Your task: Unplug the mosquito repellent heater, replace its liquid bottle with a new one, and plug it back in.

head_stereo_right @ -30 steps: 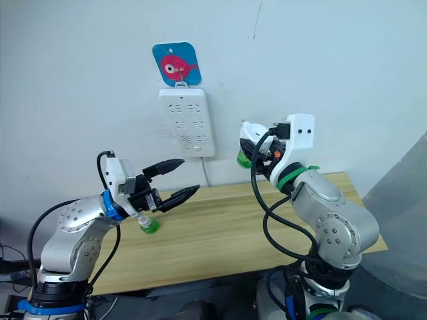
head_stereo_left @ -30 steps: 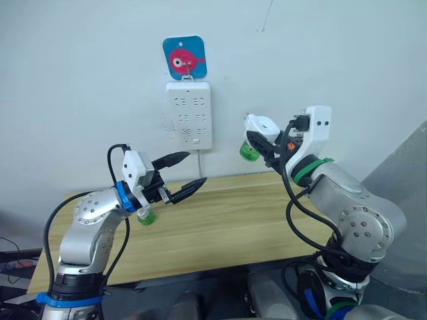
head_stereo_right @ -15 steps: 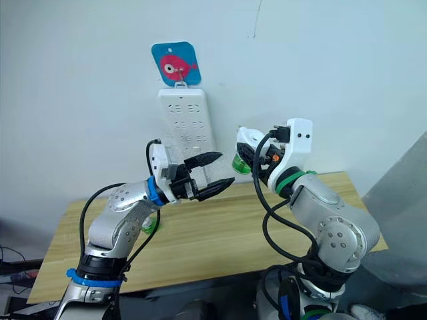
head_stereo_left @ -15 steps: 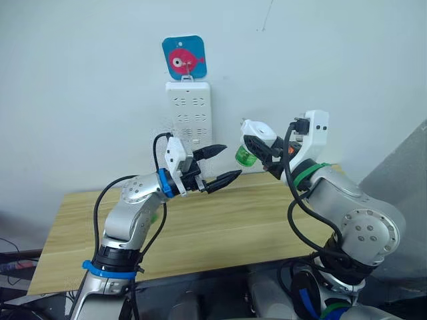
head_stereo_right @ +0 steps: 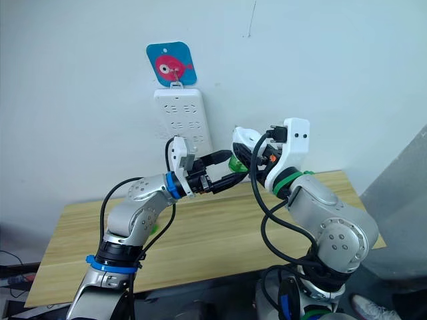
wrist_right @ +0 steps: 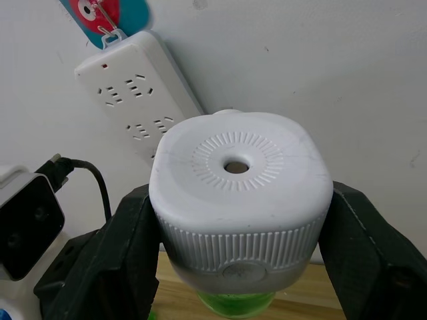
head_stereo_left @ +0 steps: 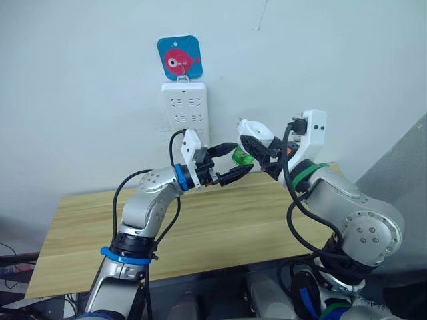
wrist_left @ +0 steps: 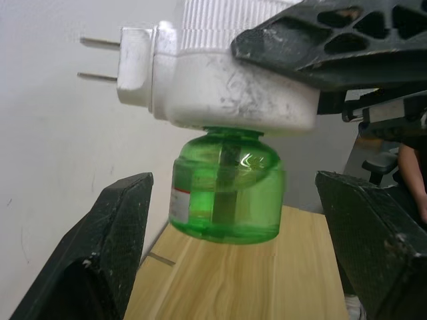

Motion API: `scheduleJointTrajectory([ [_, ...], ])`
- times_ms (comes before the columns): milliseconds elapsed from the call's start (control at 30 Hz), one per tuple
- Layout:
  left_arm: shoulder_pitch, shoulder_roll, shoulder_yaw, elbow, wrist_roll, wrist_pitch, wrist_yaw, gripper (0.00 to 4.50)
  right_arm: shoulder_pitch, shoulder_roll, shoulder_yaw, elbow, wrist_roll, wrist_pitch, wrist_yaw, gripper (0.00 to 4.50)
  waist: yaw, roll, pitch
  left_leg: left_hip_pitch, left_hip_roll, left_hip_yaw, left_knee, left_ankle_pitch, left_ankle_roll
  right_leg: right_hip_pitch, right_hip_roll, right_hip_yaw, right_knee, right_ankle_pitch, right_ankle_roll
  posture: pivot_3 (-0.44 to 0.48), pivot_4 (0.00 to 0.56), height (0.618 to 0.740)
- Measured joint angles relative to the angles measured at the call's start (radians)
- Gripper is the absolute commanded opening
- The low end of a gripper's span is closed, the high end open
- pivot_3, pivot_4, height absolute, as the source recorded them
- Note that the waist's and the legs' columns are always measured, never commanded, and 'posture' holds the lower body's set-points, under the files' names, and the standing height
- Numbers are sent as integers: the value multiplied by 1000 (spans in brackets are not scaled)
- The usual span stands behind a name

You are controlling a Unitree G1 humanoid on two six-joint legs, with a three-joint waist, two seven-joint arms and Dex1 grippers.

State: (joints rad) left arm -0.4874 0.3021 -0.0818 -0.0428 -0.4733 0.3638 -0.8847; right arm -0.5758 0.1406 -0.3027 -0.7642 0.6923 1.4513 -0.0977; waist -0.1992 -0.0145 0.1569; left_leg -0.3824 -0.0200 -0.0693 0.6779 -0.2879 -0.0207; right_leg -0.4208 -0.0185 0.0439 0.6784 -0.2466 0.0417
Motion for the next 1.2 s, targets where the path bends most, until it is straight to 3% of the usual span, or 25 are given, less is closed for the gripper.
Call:
scheduleJointTrajectory([
  [33,0,0,0,0,0,0,-1,4101,0,0,2,0,2,0,-1,2939,0,0,0,0,0,0,0,0,0,0,0,0,0,0,0,-255,123,733],
  [233,0,-3,0,9,7,-5,0,2285,0,0,12,0,22,-1,-15,2939,0,0,0,0,0,0,0,0,0,0,0,0,0,0,0,-257,125,733],
  [467,0,-13,-2,23,18,-31,-4,2266,1,0,10,0,34,-3,-33,2939,0,0,0,0,0,0,0,0,0,0,0,0,0,0,1,-258,122,733],
  [633,0,-8,0,53,34,-50,-2,2266,11,1,8,-12,69,-3,-36,4481,0,0,0,0,0,0,0,0,0,0,0,0,0,-1,1,-256,121,733],
  [800,0,24,1,64,54,-80,-23,2266,29,-17,-72,-53,159,3,-19,4500,1,0,0,-1,-1,0,0,0,0,0,0,0,-1,-1,1,-253,123,733],
  [967,0,64,-1,90,83,-126,-58,2266,63,-176,-189,-64,344,43,33,4500,1,0,0,-1,-1,1,0,0,0,0,-1,0,-1,-1,2,-252,122,733],
  [1200,-11,159,-74,148,218,-330,-180,2266,90,-572,-207,85,679,73,52,4500,0,0,1,0,-1,5,-1,0,1,0,0,1,-3,-2,3,-269,134,733],
])
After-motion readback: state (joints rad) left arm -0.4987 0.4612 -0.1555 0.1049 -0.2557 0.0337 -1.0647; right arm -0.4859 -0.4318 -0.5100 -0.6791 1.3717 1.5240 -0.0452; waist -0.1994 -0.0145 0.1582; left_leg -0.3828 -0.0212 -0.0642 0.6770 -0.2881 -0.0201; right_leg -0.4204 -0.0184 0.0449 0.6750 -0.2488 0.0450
